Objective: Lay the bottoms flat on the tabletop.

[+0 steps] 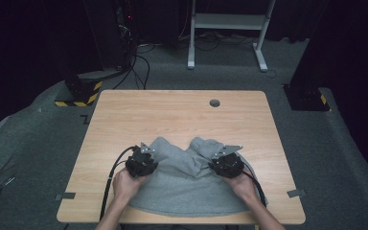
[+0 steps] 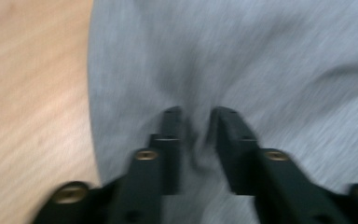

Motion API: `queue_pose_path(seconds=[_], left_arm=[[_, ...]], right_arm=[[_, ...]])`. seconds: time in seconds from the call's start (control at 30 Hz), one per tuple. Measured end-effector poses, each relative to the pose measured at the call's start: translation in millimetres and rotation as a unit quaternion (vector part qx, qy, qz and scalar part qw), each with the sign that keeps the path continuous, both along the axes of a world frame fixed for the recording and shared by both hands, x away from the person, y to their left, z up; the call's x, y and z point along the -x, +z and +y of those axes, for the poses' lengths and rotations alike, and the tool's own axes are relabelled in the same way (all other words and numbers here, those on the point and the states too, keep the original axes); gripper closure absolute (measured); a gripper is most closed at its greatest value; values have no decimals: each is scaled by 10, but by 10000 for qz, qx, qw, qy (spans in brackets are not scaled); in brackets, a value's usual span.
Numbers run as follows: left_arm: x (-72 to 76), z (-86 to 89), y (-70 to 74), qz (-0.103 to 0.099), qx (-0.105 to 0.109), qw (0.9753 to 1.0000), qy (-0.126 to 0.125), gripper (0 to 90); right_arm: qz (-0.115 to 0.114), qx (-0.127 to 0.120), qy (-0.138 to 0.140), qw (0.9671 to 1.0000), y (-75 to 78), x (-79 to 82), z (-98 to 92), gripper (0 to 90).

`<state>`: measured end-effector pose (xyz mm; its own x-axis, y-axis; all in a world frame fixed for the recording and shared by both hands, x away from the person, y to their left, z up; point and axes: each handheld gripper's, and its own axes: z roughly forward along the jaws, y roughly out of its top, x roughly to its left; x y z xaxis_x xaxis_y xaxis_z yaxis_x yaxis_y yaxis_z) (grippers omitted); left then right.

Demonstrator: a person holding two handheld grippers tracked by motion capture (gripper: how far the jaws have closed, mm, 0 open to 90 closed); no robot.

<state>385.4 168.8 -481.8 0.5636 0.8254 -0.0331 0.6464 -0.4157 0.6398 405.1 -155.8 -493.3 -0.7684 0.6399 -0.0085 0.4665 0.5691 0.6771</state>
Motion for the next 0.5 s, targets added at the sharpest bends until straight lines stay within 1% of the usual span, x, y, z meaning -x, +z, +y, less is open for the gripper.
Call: queue_pose_path(seconds=[0.07, 0.1, 0.17, 0.2, 0.23, 0.3, 0.33, 0.37, 0.4, 0.43, 0.47, 0.5], left_arm=[[-39, -42, 82, -233, 158, 9996, 61, 536], [-63, -67, 125, -316, 235, 9992, 100, 511], [-136, -112, 197, -417, 334, 9984, 178, 472], [-185, -141, 218, -407, 346, 9983, 224, 456], [-241, -165, 227, -369, 344, 9984, 253, 443], [-353, -209, 212, -246, 344, 9985, 334, 422], [-407, -229, 190, -150, 347, 9987, 353, 411], [-456, -240, 157, -22, 412, 9985, 373, 402], [-500, -252, 113, 115, 481, 9979, 424, 394], [-536, -256, 71, 245, 487, 9975, 445, 390], [-561, -264, 34, 371, 499, 9970, 462, 396], [-577, -269, 9, 481, 501, 9967, 413, 423]], right_arm=[[-170, -150, -80, 9997, 101, -24, 34, 645], [-293, -194, -122, 9993, 157, -41, 52, 632], [-424, -282, -221, 9985, 258, -89, 93, 615], [-467, -301, -261, 9981, 287, -128, 123, 604], [-483, -276, -297, 9980, 300, -169, 160, 591], [-412, -160, -320, 9985, 276, -258, 248, 562], [-347, -61, -315, 9989, 246, -301, 298, 553], [-310, 25, -322, 9990, 205, -337, 343, 550], [-268, 100, -340, 9990, 157, -369, 378, 547], [-175, 174, -357, 9991, 107, -399, 400, 552], [-45, 229, -376, 9990, 58, -424, 414, 598], [69, 312, -350, 9989, 15, -441, 421, 675]])
